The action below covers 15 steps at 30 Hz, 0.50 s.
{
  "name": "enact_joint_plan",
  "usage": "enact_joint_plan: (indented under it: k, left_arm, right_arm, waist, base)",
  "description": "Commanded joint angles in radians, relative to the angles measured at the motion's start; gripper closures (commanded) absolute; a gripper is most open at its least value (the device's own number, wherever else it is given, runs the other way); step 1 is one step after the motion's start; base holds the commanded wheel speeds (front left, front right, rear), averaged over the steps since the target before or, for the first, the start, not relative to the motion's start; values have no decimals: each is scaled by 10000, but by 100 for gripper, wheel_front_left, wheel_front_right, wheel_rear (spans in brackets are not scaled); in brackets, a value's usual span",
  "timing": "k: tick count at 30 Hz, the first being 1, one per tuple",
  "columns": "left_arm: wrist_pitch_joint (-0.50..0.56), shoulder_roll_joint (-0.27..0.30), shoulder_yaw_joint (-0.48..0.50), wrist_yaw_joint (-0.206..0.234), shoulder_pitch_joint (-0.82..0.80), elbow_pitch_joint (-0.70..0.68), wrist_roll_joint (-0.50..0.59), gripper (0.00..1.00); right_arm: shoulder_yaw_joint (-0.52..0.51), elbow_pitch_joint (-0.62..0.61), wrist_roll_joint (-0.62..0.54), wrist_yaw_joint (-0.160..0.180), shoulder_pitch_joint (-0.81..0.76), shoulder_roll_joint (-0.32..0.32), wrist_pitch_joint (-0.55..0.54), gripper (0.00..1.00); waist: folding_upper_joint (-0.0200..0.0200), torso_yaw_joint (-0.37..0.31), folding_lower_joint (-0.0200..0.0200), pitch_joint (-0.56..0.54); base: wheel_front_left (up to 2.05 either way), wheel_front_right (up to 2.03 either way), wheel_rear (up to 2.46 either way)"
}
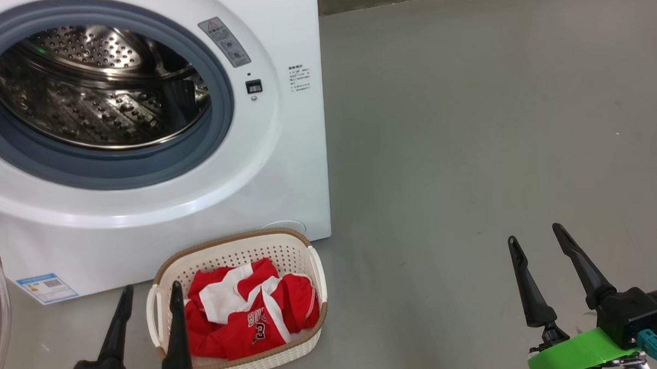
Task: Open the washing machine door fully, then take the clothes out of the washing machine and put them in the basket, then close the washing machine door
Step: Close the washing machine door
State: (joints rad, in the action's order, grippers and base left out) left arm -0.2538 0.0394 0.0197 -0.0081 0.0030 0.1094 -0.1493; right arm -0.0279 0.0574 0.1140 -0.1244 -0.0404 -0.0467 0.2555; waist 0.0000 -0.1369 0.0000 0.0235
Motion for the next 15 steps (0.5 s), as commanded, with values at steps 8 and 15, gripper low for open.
enact_joint_plan:
  k: [8, 15]
  left_arm:
    - [-80, 127, 254, 190, -280, -407, -92, 0]
    - [-80, 120, 178, 349, -379, -531, -198, 0]
  right_arm:
    - [230, -233, 33, -63, 272, -98, 63, 0]
    - [237, -258, 12, -63, 351, -101, 63, 0]
  waist:
    - [0, 111, 0, 84]
    - [0, 485, 0, 248]
  base:
    - [-4, 4, 0]
    - [0, 0, 0]
